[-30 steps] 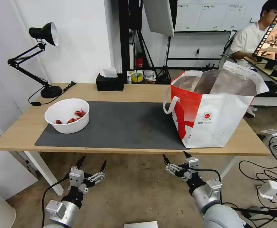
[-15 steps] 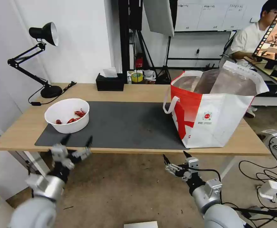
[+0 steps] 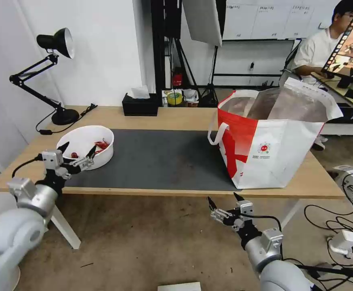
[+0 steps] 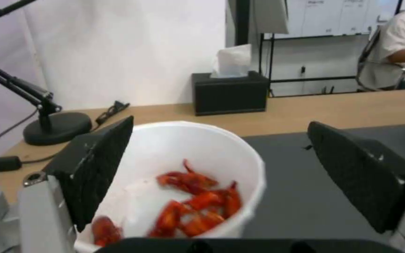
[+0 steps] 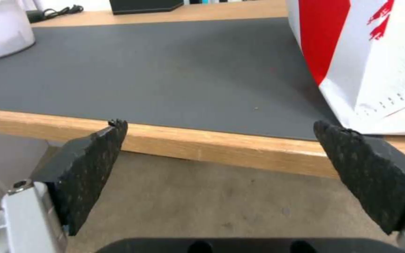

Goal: Pick up the trash from the table and place it into the takeout bag.

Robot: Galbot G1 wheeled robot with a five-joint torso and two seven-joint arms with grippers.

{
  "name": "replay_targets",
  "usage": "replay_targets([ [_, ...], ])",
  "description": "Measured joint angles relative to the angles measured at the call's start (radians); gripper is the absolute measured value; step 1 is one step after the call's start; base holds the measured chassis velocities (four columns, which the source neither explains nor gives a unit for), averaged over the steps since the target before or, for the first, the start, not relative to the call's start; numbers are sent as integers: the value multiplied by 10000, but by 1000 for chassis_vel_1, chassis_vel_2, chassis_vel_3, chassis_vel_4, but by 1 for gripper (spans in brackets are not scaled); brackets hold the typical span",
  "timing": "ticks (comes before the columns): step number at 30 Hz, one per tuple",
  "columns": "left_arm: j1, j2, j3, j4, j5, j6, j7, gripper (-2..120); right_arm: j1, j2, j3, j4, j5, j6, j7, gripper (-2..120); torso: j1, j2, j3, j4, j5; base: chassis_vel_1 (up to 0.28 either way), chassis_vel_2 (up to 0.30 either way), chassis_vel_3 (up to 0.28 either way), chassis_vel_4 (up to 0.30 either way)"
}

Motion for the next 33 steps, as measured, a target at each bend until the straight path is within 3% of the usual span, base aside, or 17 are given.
replay_targets([
  [4,-1749,631,975,986,-1067,371,-87,100,0,0,0,1,0,0,-3,100,1,0,0,-6,6,0,0,0,0],
  [8,-2218,1039,1054,1475,-1789,973,-98,100,1,0,0,1,0,0,-3,100,1,0,0,-3,8,0,0,0,0],
  [12,-2789,1545,1232,2262,-2529,2102,-92,100,1,0,0,1,1,0,-5,100,0,0,-1,0,6,0,0,0,0],
  [22,-3584,1804,1819,3075,-3131,3875,250,100,1,0,0,1,1,0,-5,100,0,1,-1,-1,5,0,0,0,0],
  [24,-3811,1870,1893,3237,-3399,4651,312,100,1,0,0,2,1,0,-5,100,-1,2,-1,-1,6,0,0,0,0],
  [28,-4399,1882,2108,3537,-3998,5710,307,100,1,0,0,2,0,0,-5,100,0,2,-2,-2,5,0,0,0,0],
  [33,-5096,1836,2482,3806,-4658,6471,135,100,1,0,0,2,0,0,-5,100,-1,2,-2,-2,7,0,0,0,0],
])
